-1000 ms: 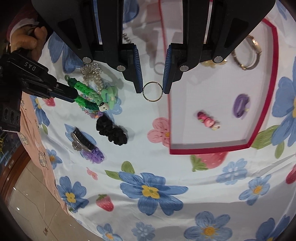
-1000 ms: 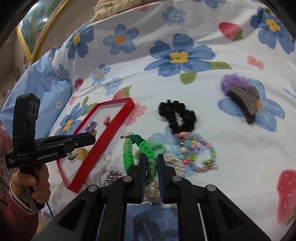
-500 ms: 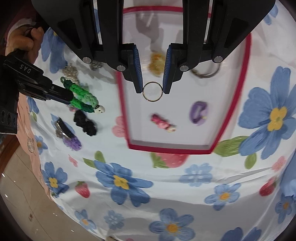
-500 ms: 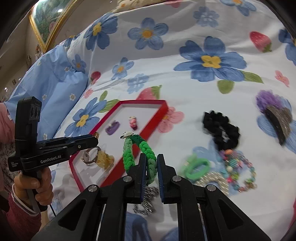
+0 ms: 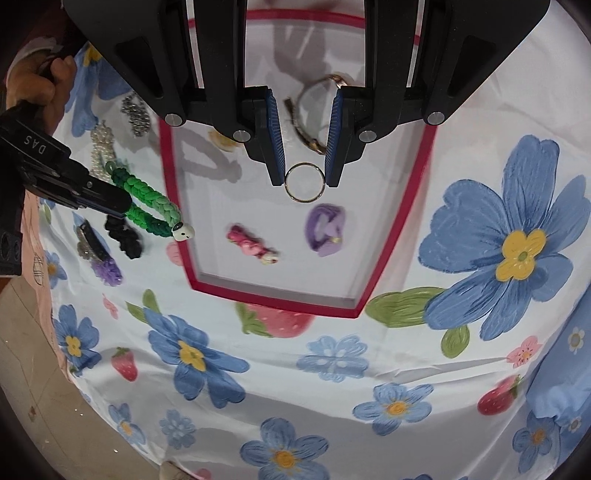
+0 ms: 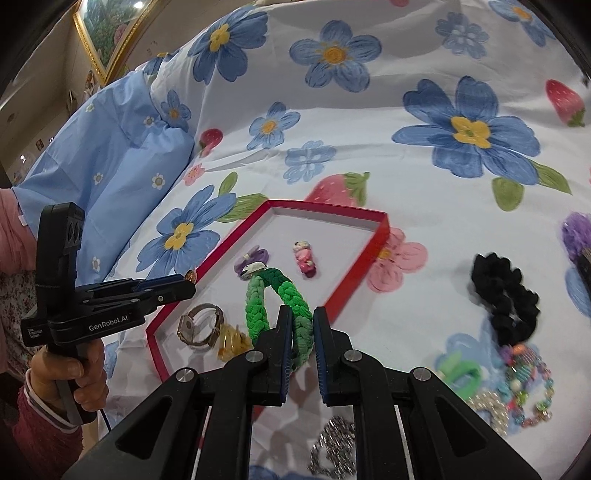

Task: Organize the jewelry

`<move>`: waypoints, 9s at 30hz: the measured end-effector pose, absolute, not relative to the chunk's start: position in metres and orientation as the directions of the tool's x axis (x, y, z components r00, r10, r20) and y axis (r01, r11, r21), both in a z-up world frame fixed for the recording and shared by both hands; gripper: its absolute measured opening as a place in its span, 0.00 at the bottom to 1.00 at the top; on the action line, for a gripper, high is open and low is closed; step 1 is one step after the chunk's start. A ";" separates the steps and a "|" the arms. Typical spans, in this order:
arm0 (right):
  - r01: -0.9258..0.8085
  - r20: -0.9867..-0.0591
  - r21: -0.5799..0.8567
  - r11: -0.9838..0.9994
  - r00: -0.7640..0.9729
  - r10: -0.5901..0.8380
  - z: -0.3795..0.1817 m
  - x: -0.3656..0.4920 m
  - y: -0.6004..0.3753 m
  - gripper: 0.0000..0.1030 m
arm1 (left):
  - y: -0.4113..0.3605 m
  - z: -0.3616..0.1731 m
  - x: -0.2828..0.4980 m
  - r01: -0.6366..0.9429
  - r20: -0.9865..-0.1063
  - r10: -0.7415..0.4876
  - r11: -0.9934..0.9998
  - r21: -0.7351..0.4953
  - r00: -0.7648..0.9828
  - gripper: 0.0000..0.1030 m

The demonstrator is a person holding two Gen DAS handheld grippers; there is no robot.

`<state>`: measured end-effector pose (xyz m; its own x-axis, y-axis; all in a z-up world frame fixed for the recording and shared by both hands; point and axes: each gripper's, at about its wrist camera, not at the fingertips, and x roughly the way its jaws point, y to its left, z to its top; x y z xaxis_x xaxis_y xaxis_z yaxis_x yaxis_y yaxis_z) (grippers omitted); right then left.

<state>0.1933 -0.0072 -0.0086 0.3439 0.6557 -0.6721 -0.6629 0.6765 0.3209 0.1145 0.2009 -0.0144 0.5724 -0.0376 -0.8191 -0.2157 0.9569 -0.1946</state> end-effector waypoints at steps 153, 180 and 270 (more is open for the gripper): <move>-0.314 -0.735 0.282 0.907 0.537 0.414 -0.052 0.221 -0.211 0.10 | 0.010 -0.031 0.185 0.101 -0.823 -0.294 0.954 -0.281 0.486 0.10; -0.362 -0.758 0.247 0.899 0.506 0.412 -0.058 0.224 -0.169 0.27 | 0.025 -0.020 0.160 0.090 -0.808 -0.301 0.950 -0.298 0.506 0.10; -0.646 -0.734 0.331 0.688 0.282 0.618 -0.055 0.217 0.062 0.23 | 0.225 -0.067 0.140 -0.297 -0.868 -0.043 0.930 -0.215 0.494 0.26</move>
<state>0.2171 0.0621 -0.0550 0.2823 0.6183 -0.7335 -0.6464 0.6876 0.3308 0.1397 0.2247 -0.0665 0.4938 -0.0431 -0.8685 -0.2975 0.9301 -0.2153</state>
